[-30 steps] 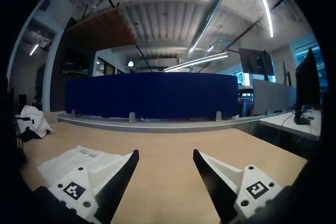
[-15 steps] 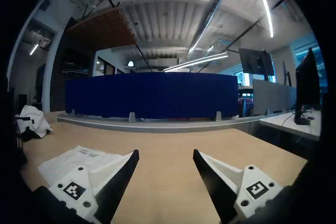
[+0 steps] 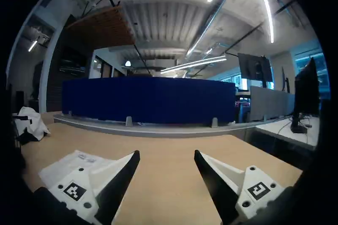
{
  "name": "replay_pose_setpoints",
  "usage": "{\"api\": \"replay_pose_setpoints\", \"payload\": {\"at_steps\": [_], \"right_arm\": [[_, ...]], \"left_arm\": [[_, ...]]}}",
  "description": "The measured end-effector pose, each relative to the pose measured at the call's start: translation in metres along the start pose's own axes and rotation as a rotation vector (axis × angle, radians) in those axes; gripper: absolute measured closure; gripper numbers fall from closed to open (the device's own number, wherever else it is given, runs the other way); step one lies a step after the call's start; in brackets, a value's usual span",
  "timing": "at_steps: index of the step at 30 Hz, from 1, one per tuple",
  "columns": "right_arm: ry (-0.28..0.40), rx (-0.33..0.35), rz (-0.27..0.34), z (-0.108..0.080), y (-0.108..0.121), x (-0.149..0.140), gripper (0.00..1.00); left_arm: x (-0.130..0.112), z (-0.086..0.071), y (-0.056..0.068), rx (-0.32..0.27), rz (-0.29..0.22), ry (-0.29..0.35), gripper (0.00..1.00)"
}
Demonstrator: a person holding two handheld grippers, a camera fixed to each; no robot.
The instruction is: Fold towel
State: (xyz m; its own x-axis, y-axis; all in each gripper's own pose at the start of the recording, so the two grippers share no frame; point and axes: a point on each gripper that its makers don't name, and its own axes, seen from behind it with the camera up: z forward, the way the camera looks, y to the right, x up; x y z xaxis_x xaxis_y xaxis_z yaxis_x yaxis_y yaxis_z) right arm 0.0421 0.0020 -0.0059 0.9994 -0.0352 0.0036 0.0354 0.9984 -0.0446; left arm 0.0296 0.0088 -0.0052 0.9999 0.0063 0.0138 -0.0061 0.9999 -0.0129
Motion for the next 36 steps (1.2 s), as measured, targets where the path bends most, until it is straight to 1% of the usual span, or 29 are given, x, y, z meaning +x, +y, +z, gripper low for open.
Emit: {"api": "replay_pose_setpoints", "payload": {"at_steps": [5, 9, 12, 15, 17, 20, 26, 29, 32, 36], "right_arm": [[-0.007, -0.009, -0.008, -0.005, 0.002, 0.04, 0.0], [-0.012, -0.012, -0.014, -0.009, 0.001, 0.074, 0.0], [-0.014, -0.01, -0.012, -0.012, -0.002, 0.099, 0.0], [-0.018, -0.008, -0.007, -0.012, -0.003, 0.118, 0.0], [-0.027, -0.006, -0.004, -0.012, -0.004, 0.125, 0.0], [-0.044, 0.005, -0.01, -0.011, -0.006, 0.132, 0.0], [-0.085, 0.047, -0.04, -0.007, -0.01, 0.137, 0.0], [-0.109, 0.078, -0.059, -0.007, -0.013, 0.139, 0.0], [-0.143, 0.125, -0.089, -0.011, -0.021, 0.137, 0.0], [-0.214, 0.226, -0.139, -0.019, -0.041, 0.127, 0.0]], "left_arm": [[0.032, -0.002, 0.007, -0.009, -0.005, -0.018, 0.02], [0.061, -0.006, 0.015, -0.021, 0.011, -0.04, 0.02], [0.082, -0.008, 0.015, -0.022, 0.021, -0.057, 0.02], [0.098, -0.009, 0.014, -0.02, 0.017, -0.075, 0.02], [0.104, -0.008, 0.015, -0.028, 0.015, -0.09, 0.02], [0.112, -0.008, 0.017, -0.041, 0.03, -0.11, 0.02], [0.12, -0.009, 0.024, -0.092, 0.078, -0.159, 0.02], [0.123, -0.01, 0.026, -0.115, 0.104, -0.18, 0.02], [0.125, -0.012, 0.03, -0.143, 0.133, -0.201, 0.02], [0.12, -0.017, 0.04, -0.204, 0.172, -0.247, 0.02]]}}
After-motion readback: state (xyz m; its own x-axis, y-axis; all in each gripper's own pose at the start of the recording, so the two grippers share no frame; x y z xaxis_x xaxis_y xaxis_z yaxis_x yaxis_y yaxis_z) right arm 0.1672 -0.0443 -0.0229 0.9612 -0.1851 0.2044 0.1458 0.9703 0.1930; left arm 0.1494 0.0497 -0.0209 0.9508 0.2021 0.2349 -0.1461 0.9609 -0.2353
